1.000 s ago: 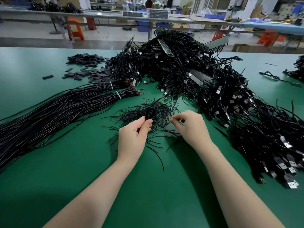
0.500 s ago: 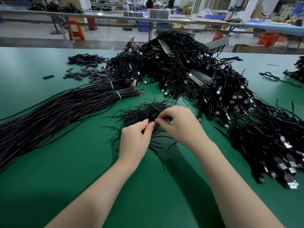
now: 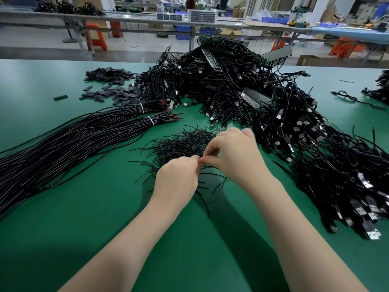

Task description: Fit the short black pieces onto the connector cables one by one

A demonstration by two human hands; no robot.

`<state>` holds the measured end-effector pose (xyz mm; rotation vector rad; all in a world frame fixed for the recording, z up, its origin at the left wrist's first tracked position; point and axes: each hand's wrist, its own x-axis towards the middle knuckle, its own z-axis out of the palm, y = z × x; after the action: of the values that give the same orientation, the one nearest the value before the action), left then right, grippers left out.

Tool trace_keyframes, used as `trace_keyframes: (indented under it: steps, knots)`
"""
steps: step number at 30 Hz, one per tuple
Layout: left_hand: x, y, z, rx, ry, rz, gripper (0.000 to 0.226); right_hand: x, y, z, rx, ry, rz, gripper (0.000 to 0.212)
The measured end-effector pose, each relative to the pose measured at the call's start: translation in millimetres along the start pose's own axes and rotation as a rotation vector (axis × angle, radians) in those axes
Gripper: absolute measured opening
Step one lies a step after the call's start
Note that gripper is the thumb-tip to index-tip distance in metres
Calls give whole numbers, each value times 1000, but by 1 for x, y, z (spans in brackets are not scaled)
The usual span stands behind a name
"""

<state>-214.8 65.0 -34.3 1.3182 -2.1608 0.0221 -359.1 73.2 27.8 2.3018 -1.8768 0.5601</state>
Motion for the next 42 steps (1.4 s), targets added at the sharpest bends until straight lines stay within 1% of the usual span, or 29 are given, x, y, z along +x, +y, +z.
trace_keyframes:
  steps: [1, 2, 3, 5, 6, 7, 8, 9, 11, 12, 13, 15, 16, 19, 22, 28, 31, 35, 38, 42]
  knots:
    - [0, 1, -2, -3, 30, 59, 15, 0, 3, -5, -34, -27, 2, 19]
    - [1, 1, -3, -8, 49, 139, 16, 0, 8, -9, -11, -93, 18, 20]
    - [1, 1, -3, -25, 28, 228, 20, 0, 14, -15, 64, -193, 44, 22]
    - [2, 3, -4, -97, -80, 395, 24, -3, 31, -23, 345, -380, 94, 21]
    - [1, 4, -4, -150, -80, 469, 22, -5, 39, -25, 497, -430, 118, 20]
    - [1, 6, -2, -206, -44, 524, 21, -9, 46, -24, 635, -453, 146, 23]
    - [-1, 9, 2, -278, -6, 527, 22, -12, 52, -21, 770, -458, 178, 25]
    - [-3, 12, 5, -403, 1, 454, 23, -15, 56, -16, 904, -440, 208, 25]
    - [-6, 15, 8, -726, -5, 143, 22, -17, 56, -1, 1132, -351, 269, 21]
    - [-6, 16, 9, -857, 5, -17, 18, -15, 52, 6, 1173, -288, 299, 26]
    - [-5, 17, 10, -951, 33, -157, 15, -13, 45, 13, 1157, -221, 317, 28]
    - [-1, 14, 12, -1055, 116, -372, 20, -6, 27, 27, 1085, -91, 321, 28]
    - [0, 12, 13, -1078, 149, -446, 23, -3, 19, 31, 1073, -35, 326, 29]
    - [1, 6, 15, -1134, 201, -576, 22, -1, 3, 39, 1077, 62, 331, 29]
    - [2, 2, 16, -1189, 218, -631, 16, -2, 0, 41, 1010, 84, 320, 28]
    - [3, 0, 12, -1275, 212, -631, 19, -2, -8, 43, 1076, 89, 353, 18]
    - [4, 1, 8, -1345, 205, -623, 22, -3, -8, 39, 1199, 35, 313, 8]
    - [4, 5, 6, -1352, 142, -600, 23, -5, -3, 34, 1328, 36, 324, 7]
    - [4, 5, 4, -1363, 104, -581, 23, -5, 2, 31, 1279, 56, 296, 8]
    - [6, 7, 3, -1383, 93, -570, 20, -4, 5, 25, 1168, 68, 218, 13]
